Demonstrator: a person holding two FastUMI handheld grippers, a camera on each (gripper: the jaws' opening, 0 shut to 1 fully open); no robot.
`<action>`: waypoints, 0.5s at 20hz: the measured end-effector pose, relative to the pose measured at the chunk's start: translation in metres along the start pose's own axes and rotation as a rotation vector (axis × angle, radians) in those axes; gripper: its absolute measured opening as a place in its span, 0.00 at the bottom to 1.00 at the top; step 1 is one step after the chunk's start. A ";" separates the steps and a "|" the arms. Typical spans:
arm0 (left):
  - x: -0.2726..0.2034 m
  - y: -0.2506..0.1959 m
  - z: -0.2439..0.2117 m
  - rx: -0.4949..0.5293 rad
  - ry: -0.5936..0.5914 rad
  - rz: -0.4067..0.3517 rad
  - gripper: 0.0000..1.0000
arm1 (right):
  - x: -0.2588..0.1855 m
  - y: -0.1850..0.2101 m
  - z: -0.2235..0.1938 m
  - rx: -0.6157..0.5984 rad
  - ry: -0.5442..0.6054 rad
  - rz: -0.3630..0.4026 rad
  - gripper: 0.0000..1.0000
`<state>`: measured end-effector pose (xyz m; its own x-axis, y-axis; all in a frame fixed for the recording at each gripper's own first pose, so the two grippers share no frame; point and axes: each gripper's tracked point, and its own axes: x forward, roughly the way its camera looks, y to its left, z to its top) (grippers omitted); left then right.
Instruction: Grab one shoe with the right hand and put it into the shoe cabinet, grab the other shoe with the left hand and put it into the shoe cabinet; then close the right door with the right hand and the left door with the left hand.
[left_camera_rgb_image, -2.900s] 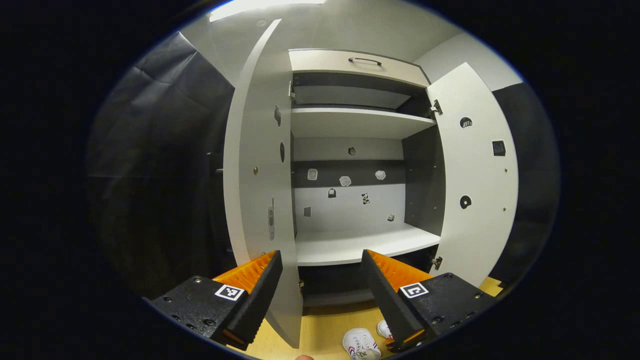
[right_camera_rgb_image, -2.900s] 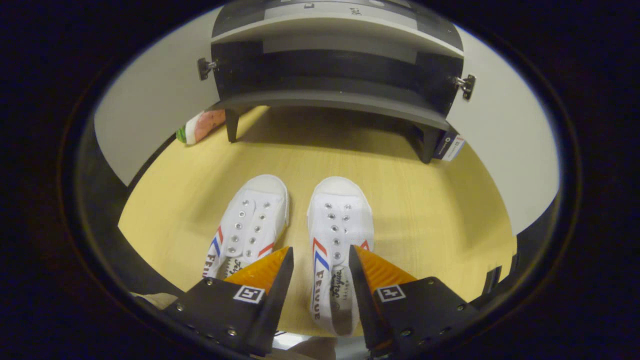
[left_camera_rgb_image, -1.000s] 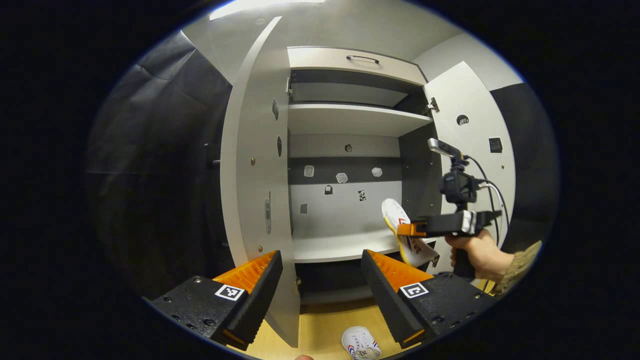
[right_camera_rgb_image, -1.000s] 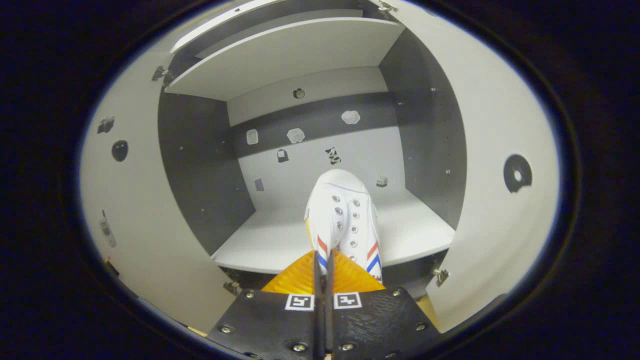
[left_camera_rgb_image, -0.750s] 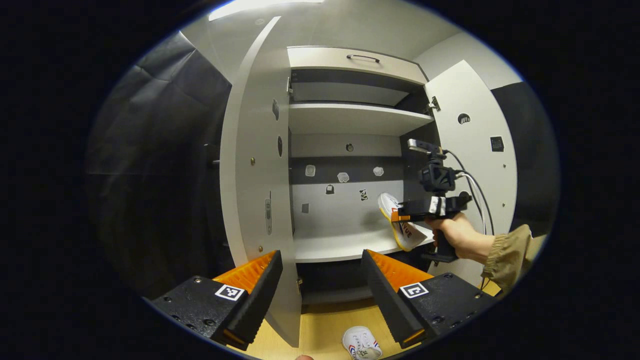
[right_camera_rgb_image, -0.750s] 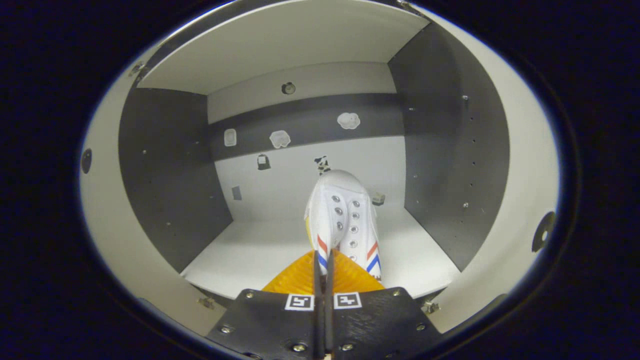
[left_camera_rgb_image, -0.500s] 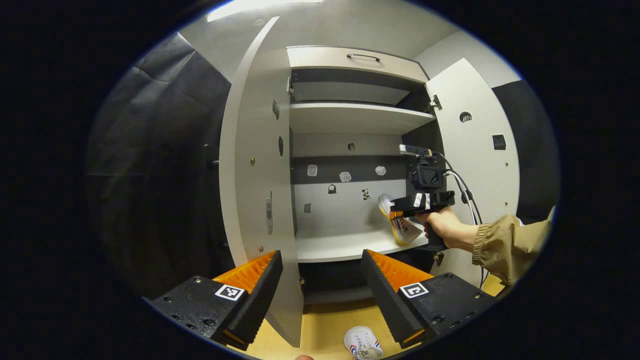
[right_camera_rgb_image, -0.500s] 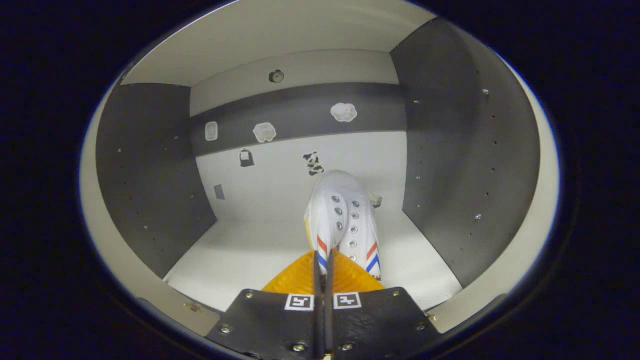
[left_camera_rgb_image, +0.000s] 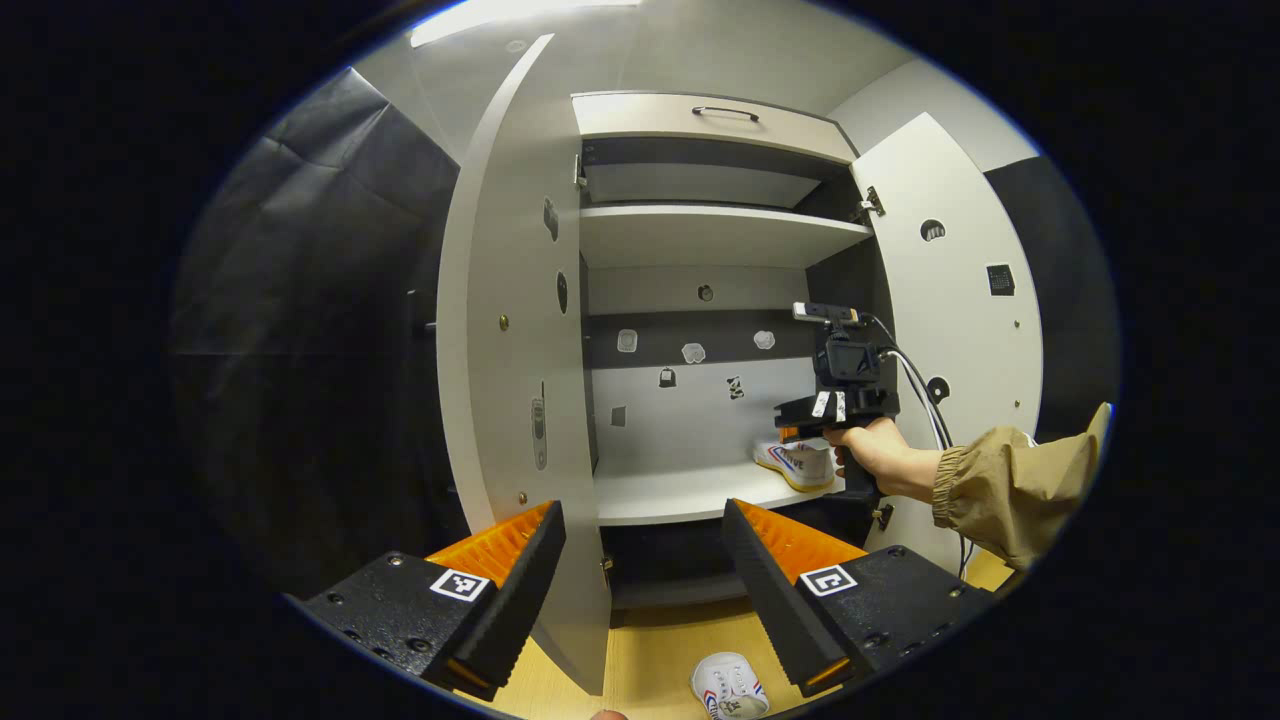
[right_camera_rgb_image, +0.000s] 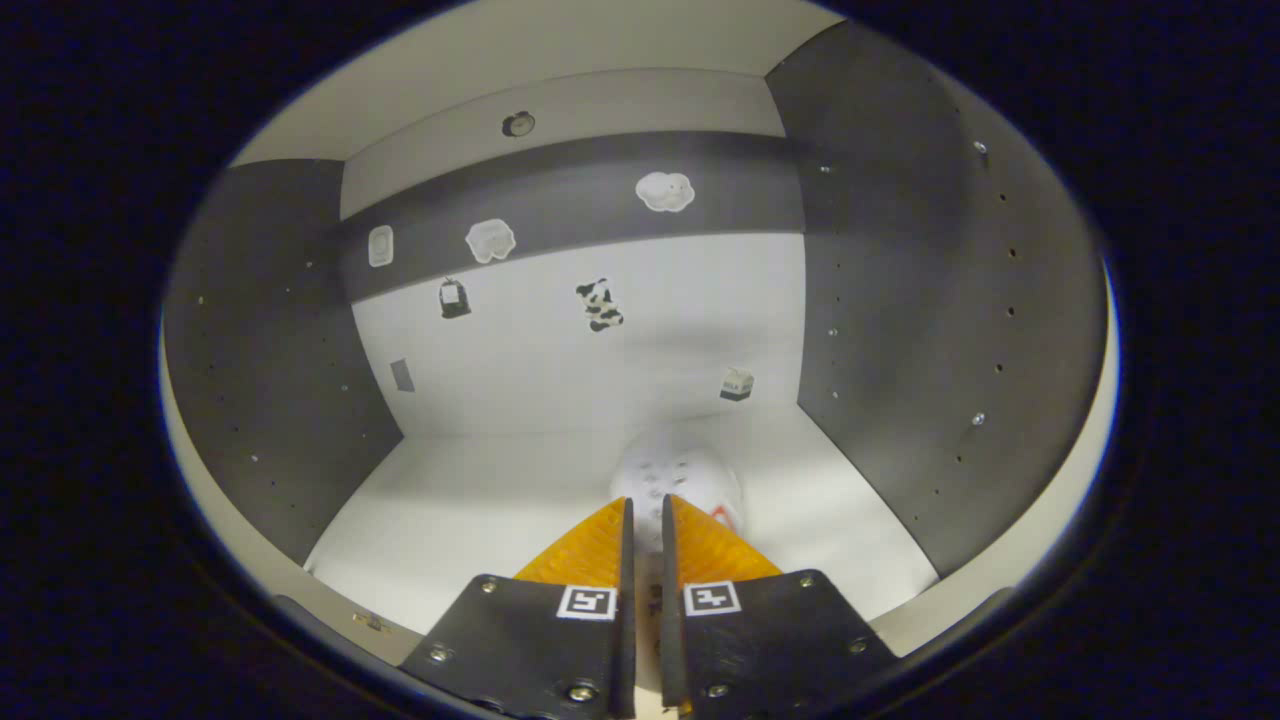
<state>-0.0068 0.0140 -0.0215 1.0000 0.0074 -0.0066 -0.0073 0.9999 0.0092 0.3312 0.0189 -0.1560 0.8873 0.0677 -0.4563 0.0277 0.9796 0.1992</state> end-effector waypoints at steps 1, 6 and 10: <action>0.001 0.000 -0.001 0.004 0.003 0.002 0.97 | -0.005 0.001 0.004 0.001 -0.015 0.002 0.10; 0.003 -0.010 -0.007 0.021 0.011 -0.028 0.98 | -0.053 0.004 0.027 -0.061 -0.123 0.018 0.13; 0.007 -0.032 -0.022 0.005 0.047 -0.079 0.97 | -0.121 0.009 0.043 -0.066 -0.224 0.056 0.13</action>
<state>0.0003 -0.0179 -0.0436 0.9959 -0.0714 -0.0547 0.0722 0.9973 0.0113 0.2437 0.0111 -0.0613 0.9667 0.0861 -0.2409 -0.0484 0.9862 0.1582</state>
